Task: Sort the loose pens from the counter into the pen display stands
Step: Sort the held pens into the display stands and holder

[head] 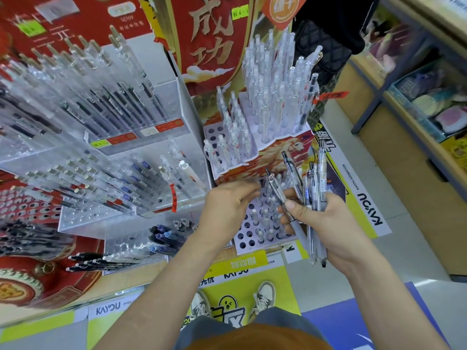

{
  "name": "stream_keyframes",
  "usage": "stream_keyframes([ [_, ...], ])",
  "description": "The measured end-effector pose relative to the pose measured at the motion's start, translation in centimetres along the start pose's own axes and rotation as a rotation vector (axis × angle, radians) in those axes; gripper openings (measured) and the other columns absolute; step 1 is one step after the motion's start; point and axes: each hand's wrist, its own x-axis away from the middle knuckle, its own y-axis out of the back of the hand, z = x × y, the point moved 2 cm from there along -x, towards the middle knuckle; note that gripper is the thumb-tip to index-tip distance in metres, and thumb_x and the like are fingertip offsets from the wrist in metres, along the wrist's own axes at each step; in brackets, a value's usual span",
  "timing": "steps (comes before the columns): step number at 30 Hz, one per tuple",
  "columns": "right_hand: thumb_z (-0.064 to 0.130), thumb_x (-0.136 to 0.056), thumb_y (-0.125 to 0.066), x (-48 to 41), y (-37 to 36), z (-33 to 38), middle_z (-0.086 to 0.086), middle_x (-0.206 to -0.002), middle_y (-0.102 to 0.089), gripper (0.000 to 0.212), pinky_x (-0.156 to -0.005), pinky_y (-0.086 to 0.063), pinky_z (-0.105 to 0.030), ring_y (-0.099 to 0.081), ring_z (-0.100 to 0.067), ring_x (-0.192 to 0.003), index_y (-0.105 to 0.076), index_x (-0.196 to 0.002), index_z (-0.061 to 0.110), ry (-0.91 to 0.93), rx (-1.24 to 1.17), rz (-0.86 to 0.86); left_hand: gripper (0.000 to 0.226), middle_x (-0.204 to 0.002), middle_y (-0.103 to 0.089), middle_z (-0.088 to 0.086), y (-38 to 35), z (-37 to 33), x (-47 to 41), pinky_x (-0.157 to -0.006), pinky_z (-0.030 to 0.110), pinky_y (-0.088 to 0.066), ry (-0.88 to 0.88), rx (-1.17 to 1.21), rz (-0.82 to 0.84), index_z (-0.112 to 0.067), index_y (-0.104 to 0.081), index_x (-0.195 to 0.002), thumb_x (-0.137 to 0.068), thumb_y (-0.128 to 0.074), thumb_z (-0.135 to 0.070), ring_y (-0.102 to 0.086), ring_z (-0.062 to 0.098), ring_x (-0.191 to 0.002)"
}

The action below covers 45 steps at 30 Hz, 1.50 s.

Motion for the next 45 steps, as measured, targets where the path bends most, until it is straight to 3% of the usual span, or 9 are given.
stream_keyframes([
  [6, 0.01, -0.074, -0.068, 0.1, -0.6, -0.3, -0.01, -0.072, -0.068, 0.023, -0.058, -0.056, -0.028, -0.066, -0.021, -0.062, -0.066, -0.097, 0.003, 0.008, -0.052, 0.043, 0.02, -0.086, -0.071, 0.006, -0.4, -0.1, -0.6, -0.064, 0.031, -0.056, -0.059, -0.176, 0.107, -0.01, -0.076, -0.09, -0.08, -0.059, -0.016, -0.069, 0.025, -0.078],
  [11, 0.012, -0.074, -0.067, 0.6, -1.1, -0.6, -0.016, -0.077, -0.07, 0.024, -0.054, -0.057, -0.031, -0.069, -0.025, -0.062, -0.066, -0.097, 0.004, -0.031, -0.129, 0.053, 0.013, -0.061, -0.059, 0.005, 0.0, -1.2, -1.8, -0.05, 0.021, -0.038, -0.088, -0.235, 0.144, -0.007, -0.062, -0.06, -0.073, -0.059, -0.008, -0.06, 0.025, -0.054],
  [14, 0.013, -0.074, -0.066, 0.7, -1.5, -0.7, -0.016, -0.078, -0.069, 0.024, -0.055, -0.056, -0.031, -0.068, -0.024, -0.062, -0.067, -0.097, 0.005, -0.036, -0.149, 0.08, 0.015, -0.067, -0.059, 0.004, 0.4, -0.9, -1.5, -0.055, 0.024, -0.032, 0.007, -0.235, 0.225, -0.005, -0.062, -0.07, -0.085, -0.06, -0.007, -0.057, 0.026, -0.066],
  [17, 0.013, -0.074, -0.067, 0.8, -1.9, -0.8, -0.015, -0.078, -0.068, 0.024, -0.055, -0.056, -0.03, -0.068, -0.024, -0.063, -0.067, -0.097, 0.006, -0.04, -0.157, 0.104, 0.015, -0.076, -0.062, -0.009, 1.6, -1.2, -0.1, -0.065, 0.009, -0.04, 0.285, 0.049, 0.143, -0.012, -0.07, -0.092, -0.093, -0.056, -0.006, -0.056, 0.011, -0.071],
  [21, 0.012, -0.075, -0.067, 1.1, -2.9, -1.1, -0.014, -0.077, -0.069, 0.023, -0.054, -0.055, -0.03, -0.068, -0.023, -0.063, -0.067, -0.097, 0.005, -0.041, -0.124, 0.14, 0.016, -0.085, -0.073, 0.001, 4.9, -3.1, 2.4, -0.068, 0.03, -0.058, 0.69, 0.872, -0.067, -0.018, -0.069, -0.098, -0.095, -0.053, -0.019, -0.068, 0.017, -0.077],
  [26, 0.011, -0.072, -0.069, 1.6, -5.2, -1.2, -0.011, -0.072, -0.071, 0.015, -0.053, -0.056, -0.03, -0.068, -0.022, -0.06, -0.069, -0.087, 0.008, -0.046, -0.052, 0.198, 0.027, -0.084, -0.072, 0.001, 7.7, -3.7, 3.9, -0.061, 0.026, -0.055, 0.682, 0.925, -0.142, -0.016, -0.068, -0.099, -0.074, -0.066, -0.025, -0.067, 0.014, -0.074],
  [30, 0.014, -0.069, -0.069, 2.0, -7.2, -1.2, -0.014, -0.08, -0.073, 0.036, -0.049, -0.055, -0.031, -0.067, -0.025, -0.056, -0.063, -0.102, 0.002, -0.11, -0.065, 0.262, 0.012, -0.08, -0.073, -0.001, 9.3, -3.0, 4.7, -0.059, 0.019, -0.053, 0.679, 0.936, -0.23, -0.014, -0.069, -0.092, -0.082, -0.064, -0.009, -0.066, 0.01, -0.069],
  [35, 0.012, -0.079, -0.074, 2.8, -9.4, -1.7, -0.021, -0.087, -0.072, 0.045, -0.042, -0.046, -0.026, -0.061, -0.026, -0.052, -0.055, -0.117, -0.003, -0.133, 0.002, 0.428, 0.016, -0.087, -0.074, 0.007, 12.0, -1.4, 6.2, -0.071, 0.03, -0.058, 0.63, 0.961, -0.289, -0.01, -0.067, -0.099, -0.091, -0.054, -0.003, -0.068, 0.022, -0.078],
  [45, 0.026, -0.083, -0.073, 4.0, -16.8, -3.4, -0.016, -0.065, -0.065, 0.022, -0.041, -0.039, -0.024, -0.057, -0.024, -0.047, -0.066, -0.073, 0.007, -0.127, 0.18, 0.551, 0.014, -0.068, -0.066, -0.003, 18.9, 2.9, 11.0, -0.062, 0.024, -0.055, 0.593, 0.913, -0.407, -0.01, -0.068, -0.086, -0.074, -0.066, -0.017, -0.062, 0.011, -0.064],
])
